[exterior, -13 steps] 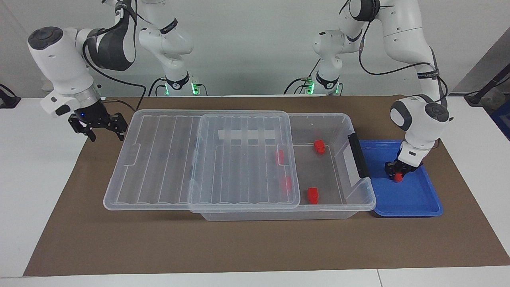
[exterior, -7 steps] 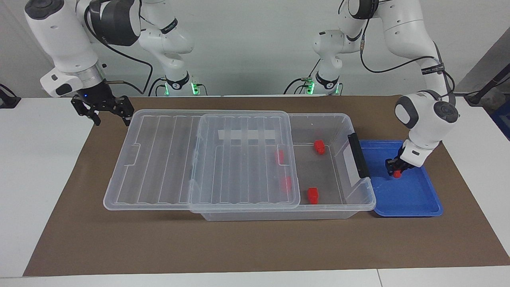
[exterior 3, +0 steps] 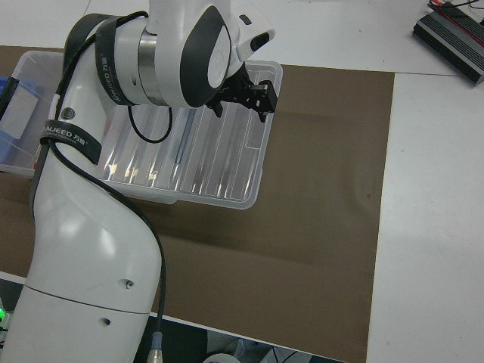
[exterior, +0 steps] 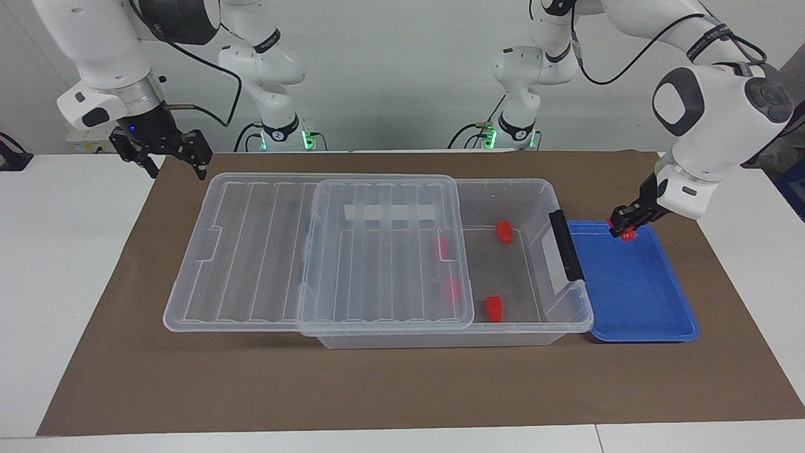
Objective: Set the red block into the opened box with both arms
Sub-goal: 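Carry the red block over the opened box with the left gripper, then lower the red block into the box and open the left gripper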
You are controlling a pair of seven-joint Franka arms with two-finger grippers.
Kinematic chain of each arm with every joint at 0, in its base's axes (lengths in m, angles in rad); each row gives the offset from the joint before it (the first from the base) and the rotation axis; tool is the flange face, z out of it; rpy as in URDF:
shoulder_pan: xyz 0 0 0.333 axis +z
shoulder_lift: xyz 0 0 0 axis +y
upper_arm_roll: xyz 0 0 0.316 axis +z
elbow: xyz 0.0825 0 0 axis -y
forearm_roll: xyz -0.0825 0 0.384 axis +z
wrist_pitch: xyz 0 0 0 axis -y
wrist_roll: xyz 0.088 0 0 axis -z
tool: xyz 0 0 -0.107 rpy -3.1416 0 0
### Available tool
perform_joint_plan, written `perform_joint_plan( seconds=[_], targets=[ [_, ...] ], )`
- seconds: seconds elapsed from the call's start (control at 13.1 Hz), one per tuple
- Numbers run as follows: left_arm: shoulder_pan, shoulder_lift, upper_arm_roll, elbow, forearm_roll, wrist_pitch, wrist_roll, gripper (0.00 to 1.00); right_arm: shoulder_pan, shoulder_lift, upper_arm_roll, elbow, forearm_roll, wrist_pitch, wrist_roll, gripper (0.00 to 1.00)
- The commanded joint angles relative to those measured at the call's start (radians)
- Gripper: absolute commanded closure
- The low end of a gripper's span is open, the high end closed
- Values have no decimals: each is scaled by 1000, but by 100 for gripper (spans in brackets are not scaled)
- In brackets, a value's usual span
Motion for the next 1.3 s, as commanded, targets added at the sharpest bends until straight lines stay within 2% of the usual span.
perform_joint_plan(
  seconds=[0.0, 0.15, 0.38, 0.54, 0.84, 0.99, 1.22],
  targets=[
    [-125, 22, 15, 9, -13, 74, -181, 100, -11, 11, 14, 11, -12, -22, 19, 4],
    [-181, 16, 15, -27, -13, 160, -203, 100, -13, 9, 15, 7, -9, -25, 19, 2],
    [-269, 13, 18, -165, 5, 357, -248, 100, -13, 6, 15, -7, -9, -16, 19, 0],
    [-304, 34, 18, -244, 68, 459, -263, 100, -13, 5, 15, -9, -9, -8, 19, 0],
    [-306, 82, 16, -440, 126, 715, -289, 100, -14, -3, 14, -26, -9, -8, 16, 0],
    [-306, 82, 16, -491, 128, 771, -291, 100, -20, -3, 14, -29, -9, -5, 19, 0],
    [-306, 87, 16, -515, 128, 786, -291, 100, -33, -17, 8, -91, -9, 84, 13, 0]
  ],
)
